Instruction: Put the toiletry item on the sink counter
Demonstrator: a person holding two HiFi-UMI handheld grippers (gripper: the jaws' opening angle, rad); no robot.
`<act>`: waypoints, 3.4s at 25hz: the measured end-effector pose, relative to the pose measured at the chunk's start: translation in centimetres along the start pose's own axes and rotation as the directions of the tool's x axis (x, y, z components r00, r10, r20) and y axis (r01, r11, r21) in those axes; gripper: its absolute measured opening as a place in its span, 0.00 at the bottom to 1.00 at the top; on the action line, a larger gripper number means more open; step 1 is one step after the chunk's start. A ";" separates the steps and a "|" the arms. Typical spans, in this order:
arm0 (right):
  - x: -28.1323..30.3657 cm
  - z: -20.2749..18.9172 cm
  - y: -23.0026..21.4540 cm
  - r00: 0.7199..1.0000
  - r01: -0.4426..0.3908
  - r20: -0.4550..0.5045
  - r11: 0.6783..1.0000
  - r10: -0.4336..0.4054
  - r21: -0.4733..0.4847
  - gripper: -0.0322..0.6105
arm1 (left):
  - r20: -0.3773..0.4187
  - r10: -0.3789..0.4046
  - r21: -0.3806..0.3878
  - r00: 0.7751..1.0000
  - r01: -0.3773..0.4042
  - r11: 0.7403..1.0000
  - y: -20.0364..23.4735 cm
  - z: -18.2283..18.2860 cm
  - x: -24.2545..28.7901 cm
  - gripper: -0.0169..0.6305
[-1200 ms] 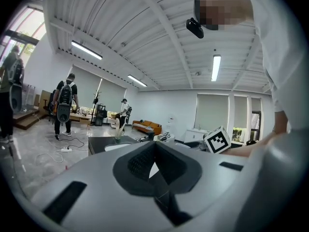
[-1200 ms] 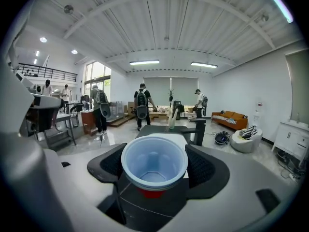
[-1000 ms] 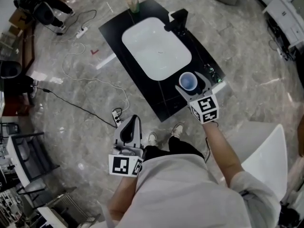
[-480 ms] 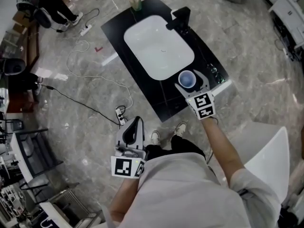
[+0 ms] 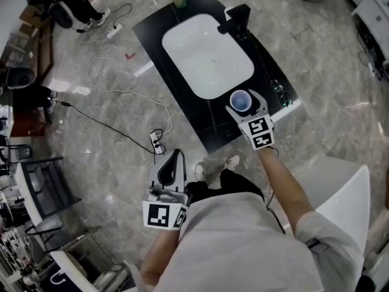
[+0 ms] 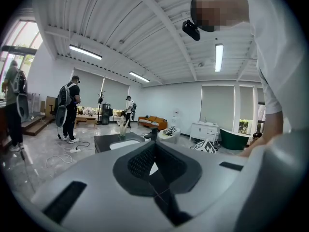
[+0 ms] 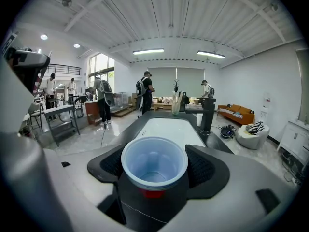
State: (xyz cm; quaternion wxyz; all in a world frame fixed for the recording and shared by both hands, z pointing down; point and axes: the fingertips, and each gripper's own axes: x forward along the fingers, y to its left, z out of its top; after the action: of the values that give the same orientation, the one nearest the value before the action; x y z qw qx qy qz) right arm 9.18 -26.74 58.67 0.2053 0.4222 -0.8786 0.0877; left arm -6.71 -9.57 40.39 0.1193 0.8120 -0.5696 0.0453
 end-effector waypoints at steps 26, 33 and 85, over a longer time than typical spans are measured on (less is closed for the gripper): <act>3.2 -2.7 0.0 0.998 -0.013 -0.064 0.998 0.009 -0.065 0.63 | -0.041 0.044 -0.033 0.998 -0.046 0.998 0.7 -1.2 0.0 0.03; 3.5 -3.0 0.1 0.997 -0.025 -0.074 1.000 0.024 -0.012 0.63 | -0.039 0.036 -0.045 0.999 -0.038 0.998 1.1 -1.4 -0.1 0.03; -13.2 1.3 2.5 0.949 0.315 -0.026 0.937 -0.315 0.152 0.15 | 0.167 -0.270 -0.050 0.948 0.282 0.958 3.0 2.2 -0.3 0.03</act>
State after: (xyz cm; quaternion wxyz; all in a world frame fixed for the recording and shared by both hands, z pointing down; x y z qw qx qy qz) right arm 14.23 -16.24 51.85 0.1839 0.5719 -0.7902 0.1215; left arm -9.70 -10.82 38.64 0.1086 0.8798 -0.4592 -0.0573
